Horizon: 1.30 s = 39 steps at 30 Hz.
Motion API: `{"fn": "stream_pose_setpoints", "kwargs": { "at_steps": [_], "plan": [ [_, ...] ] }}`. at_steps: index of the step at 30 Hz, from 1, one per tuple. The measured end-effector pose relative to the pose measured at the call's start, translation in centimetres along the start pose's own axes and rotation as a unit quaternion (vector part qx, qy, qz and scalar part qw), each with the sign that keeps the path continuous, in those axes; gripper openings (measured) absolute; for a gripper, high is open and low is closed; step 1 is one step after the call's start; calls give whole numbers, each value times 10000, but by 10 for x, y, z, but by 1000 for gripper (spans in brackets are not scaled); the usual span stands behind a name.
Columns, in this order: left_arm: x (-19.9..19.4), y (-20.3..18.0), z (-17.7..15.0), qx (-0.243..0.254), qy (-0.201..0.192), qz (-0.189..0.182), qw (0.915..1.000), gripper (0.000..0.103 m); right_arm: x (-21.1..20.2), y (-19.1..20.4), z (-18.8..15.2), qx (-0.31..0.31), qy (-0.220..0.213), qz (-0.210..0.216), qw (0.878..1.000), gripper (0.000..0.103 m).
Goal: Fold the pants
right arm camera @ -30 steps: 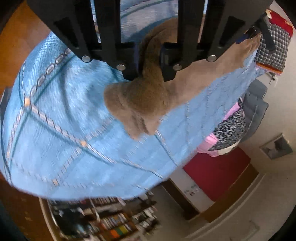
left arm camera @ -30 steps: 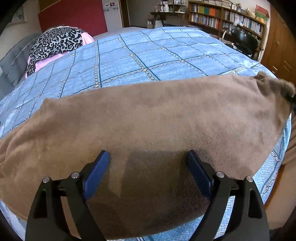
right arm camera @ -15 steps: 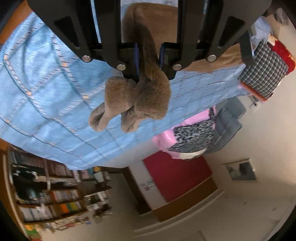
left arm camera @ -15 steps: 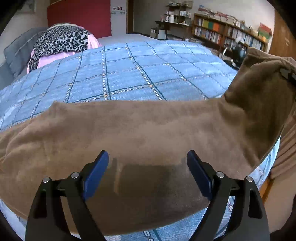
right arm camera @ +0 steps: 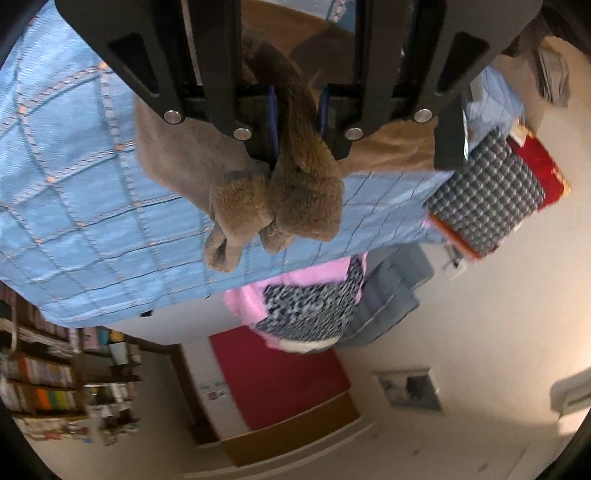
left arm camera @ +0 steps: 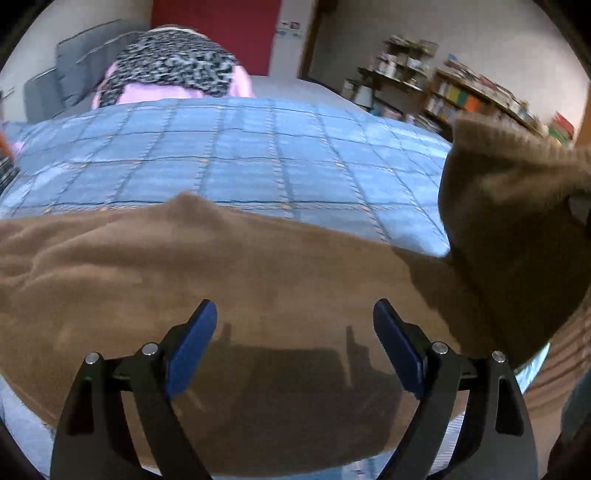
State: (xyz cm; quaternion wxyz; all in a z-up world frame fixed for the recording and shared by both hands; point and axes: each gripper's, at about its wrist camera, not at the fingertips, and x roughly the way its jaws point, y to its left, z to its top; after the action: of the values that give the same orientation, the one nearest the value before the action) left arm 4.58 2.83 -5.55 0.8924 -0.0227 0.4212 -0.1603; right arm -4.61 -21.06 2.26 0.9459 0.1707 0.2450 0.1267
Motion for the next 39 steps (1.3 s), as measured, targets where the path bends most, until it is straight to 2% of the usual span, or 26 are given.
{"fn": "stream_pose_setpoints", "kwargs": {
  "at_steps": [8,14,25,39],
  "plan": [
    [-15,67,-9,-610,-72,412,9973,88,62,50,-34,-556,608,65,9966,15],
    [-19,96,-14,-841,-86,553,9949,88,92,71,-57,-759,1012,168,9918,15],
    [-23,112,-18,-915,-148,761,9928,88,119,98,-73,-981,1340,417,9852,16],
    [-26,125,-23,-1043,-147,852,9908,88,151,106,-105,-1131,1904,471,9740,18]
  ]
}}
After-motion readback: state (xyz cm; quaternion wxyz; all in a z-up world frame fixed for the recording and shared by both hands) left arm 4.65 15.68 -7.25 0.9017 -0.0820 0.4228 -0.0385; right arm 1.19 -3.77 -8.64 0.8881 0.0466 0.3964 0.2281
